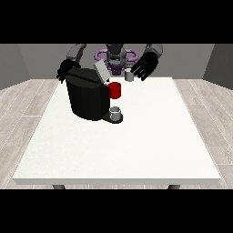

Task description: Insert the coffee pod into the coffee machine and close the lid

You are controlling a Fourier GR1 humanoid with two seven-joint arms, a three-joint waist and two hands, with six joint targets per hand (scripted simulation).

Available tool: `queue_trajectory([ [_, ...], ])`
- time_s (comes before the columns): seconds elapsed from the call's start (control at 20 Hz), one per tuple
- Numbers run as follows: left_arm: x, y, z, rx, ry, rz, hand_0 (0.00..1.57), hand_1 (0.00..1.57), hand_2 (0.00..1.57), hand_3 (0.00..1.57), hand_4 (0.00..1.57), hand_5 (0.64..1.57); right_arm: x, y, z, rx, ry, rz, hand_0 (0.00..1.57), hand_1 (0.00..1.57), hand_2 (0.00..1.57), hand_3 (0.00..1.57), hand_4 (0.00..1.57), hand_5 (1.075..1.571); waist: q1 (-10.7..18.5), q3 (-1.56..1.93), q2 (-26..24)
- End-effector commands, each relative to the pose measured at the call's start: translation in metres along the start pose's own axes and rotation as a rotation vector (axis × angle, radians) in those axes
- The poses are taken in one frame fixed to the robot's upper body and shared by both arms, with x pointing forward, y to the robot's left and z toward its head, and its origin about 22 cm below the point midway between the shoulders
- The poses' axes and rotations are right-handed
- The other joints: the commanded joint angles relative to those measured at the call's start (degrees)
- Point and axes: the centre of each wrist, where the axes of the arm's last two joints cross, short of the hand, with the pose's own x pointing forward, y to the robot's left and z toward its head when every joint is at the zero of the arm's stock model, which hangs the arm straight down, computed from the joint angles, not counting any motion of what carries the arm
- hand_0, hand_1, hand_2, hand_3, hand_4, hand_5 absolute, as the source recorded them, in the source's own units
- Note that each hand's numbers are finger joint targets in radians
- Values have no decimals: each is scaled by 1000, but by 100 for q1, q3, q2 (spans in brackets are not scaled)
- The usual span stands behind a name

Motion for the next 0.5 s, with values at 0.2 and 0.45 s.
queue_trajectory([
  [0.2,-4,21,-1,61,-28,-2,1284,1284,1340,1276,519,1571,21,9,0,26,-61,1,0,0,0,0,483,1571,-342,-2,344],
  [0.45,32,68,-13,82,-10,-33,1262,1262,1297,1237,494,1571,22,24,0,44,-71,19,0,0,0,0,519,1571,-506,0,375],
])
